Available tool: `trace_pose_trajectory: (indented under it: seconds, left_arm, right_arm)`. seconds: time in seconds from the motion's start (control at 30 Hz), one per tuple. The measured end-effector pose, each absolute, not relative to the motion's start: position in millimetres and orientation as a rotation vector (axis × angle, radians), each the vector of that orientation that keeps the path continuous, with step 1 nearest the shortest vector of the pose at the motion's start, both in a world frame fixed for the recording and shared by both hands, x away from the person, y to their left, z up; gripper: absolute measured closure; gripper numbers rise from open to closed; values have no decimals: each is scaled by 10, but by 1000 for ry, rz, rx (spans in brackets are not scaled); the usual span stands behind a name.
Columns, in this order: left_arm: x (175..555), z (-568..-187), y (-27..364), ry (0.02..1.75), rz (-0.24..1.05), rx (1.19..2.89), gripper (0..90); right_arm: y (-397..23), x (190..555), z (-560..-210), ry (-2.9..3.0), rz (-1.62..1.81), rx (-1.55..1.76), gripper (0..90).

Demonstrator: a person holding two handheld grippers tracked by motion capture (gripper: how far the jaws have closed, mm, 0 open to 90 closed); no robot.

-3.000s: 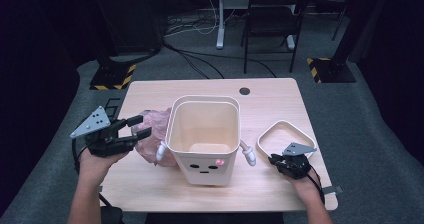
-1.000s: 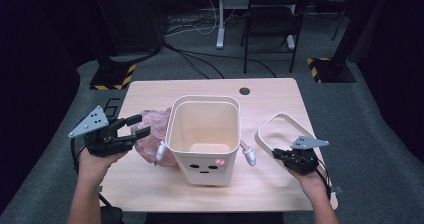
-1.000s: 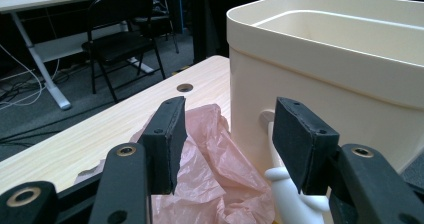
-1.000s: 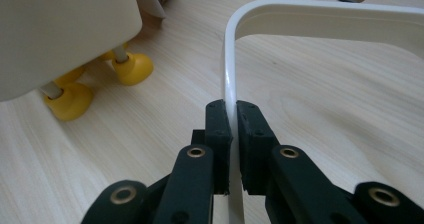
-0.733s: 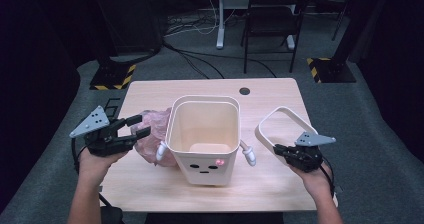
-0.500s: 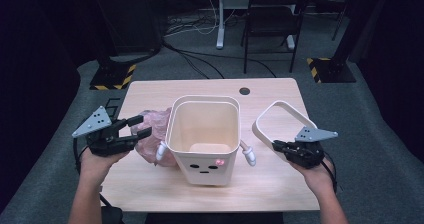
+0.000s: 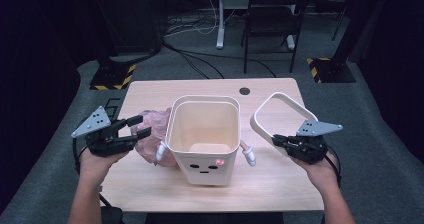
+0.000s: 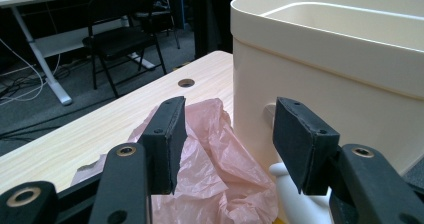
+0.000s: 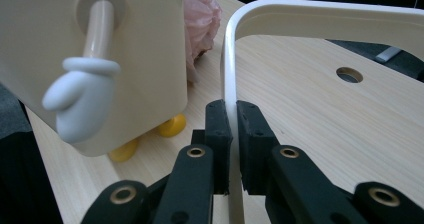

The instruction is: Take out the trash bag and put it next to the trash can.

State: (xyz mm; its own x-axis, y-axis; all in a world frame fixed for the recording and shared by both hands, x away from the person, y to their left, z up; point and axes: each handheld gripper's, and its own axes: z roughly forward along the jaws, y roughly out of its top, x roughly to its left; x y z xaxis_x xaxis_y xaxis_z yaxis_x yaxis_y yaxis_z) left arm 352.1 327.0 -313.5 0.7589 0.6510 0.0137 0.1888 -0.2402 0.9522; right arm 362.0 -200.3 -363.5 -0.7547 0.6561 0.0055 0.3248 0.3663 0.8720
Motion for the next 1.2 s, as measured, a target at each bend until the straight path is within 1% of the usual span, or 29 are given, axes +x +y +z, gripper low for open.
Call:
trace_pose_trajectory:
  seconds: [0.8,1.2]
  left_arm:
    - [3518,-3136,3276,659,496,1790,468]
    - [3512,-3130,3296,658,498,1782,468]
  right_arm:
    - [-1979,3584,-3152,2345,1304,778,842]
    - [-1973,3510,-2880,2336,1329,717,842]
